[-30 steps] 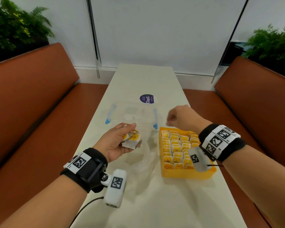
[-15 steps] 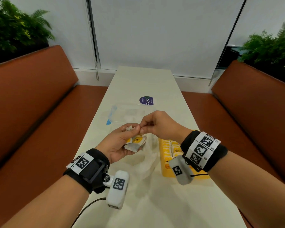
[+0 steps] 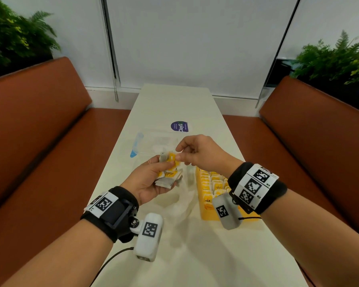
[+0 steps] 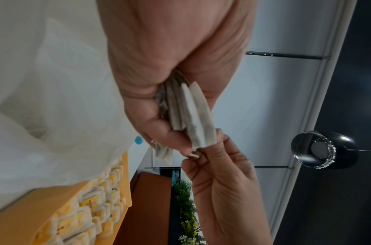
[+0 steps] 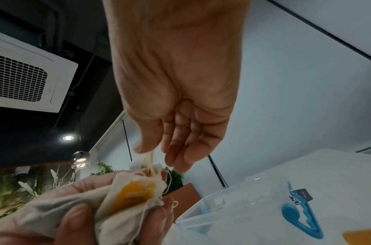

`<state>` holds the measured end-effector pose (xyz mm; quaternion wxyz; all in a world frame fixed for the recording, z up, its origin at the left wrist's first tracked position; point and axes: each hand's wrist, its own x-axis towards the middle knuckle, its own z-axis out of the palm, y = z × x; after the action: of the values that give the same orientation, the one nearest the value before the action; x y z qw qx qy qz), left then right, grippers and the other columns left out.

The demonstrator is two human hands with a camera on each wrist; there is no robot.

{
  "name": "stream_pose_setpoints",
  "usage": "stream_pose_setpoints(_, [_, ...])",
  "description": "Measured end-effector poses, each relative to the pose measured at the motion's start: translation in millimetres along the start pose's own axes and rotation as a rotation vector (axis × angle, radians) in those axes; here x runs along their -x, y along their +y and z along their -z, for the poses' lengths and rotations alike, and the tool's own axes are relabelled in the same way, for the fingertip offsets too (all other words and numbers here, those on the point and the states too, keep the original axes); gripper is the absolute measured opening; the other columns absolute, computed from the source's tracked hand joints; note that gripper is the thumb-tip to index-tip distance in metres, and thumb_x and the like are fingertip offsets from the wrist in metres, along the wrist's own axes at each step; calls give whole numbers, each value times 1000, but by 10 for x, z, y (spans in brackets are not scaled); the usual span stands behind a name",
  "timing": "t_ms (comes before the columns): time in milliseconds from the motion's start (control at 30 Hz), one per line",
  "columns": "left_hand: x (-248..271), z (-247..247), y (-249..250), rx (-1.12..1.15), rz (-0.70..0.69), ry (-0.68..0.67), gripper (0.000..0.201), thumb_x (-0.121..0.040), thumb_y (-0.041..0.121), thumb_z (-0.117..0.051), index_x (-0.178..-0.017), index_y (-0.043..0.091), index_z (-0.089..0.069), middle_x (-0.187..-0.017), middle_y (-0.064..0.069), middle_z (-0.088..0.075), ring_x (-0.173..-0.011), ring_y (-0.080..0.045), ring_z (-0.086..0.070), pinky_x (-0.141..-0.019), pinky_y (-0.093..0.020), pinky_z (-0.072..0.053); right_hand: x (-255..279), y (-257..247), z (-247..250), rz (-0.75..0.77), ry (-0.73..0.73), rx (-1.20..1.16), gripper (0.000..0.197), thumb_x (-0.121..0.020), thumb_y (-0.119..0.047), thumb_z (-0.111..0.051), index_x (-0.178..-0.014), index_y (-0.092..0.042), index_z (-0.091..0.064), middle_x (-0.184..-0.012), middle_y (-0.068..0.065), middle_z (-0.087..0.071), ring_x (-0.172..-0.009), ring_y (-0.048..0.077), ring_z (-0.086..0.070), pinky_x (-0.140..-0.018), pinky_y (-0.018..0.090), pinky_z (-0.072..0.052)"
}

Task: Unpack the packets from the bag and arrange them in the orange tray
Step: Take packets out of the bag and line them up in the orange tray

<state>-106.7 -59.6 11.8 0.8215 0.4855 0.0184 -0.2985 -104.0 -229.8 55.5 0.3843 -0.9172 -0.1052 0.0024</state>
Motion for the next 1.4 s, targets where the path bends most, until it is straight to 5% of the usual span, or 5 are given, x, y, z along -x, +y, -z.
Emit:
stream_pose_setpoints(300, [-13, -36, -9, -25, -8, -9, 16, -90, 4, -59, -101, 14, -63, -82, -12, -71, -71, -34, -68, -49, -28, -52, 67, 5, 64, 38, 16, 25, 8, -78, -9, -75, -80, -13, -68, -68, -6, -64, -59, 0, -57, -66, 20, -51])
stream_pose_setpoints(533, [-6, -69, -37, -43, 3, -12, 21, -89, 0, -57, -104, 15, -62, -82, -10, -73, -69, -31, -70, -52, -26, -53, 109, 31, 323, -17, 75, -180, 8, -85, -1, -66, -82, -8, -62, -79, 17, -66, -71, 20, -67, -65, 31, -55])
stream_pose_setpoints(733, [-24, -80, -44, -53, 7, 9, 15, -89, 0, -58, -93, 14, -63, -75, -8, -71, -73, -33, -68, -48, -27, -52, 138, 231, 601, -11, 158, 323, 10, -85, -8, -61, -91, -13, -68, -72, -3, -62, -65, 9, -56, -61, 13, -44])
stream_pose_setpoints(900, [-19, -47, -46, -76, 2, 22, 15, -88, 1, -59, -95, 14, -62, -80, -10, -71, -76, -35, -67, -48, -27, -52, 205, 731, 782, -267, -159, 874, 20, -81, -6, -59, -90, -19, -69, -93, 1, -69, -84, 23, -65, -73, 32, -53])
stream_pose_setpoints(1400, [-42, -32, -64, -56, 17, 77, 16, -87, -1, -60, -93, 14, -64, -84, -12, -69, -69, -31, -71, -47, -26, -51, 213, 1608, 528, -511, -260, 979, 18, -86, -7, -58, -95, -16, -70, -99, 5, -67, -87, 26, -66, -72, 33, -54])
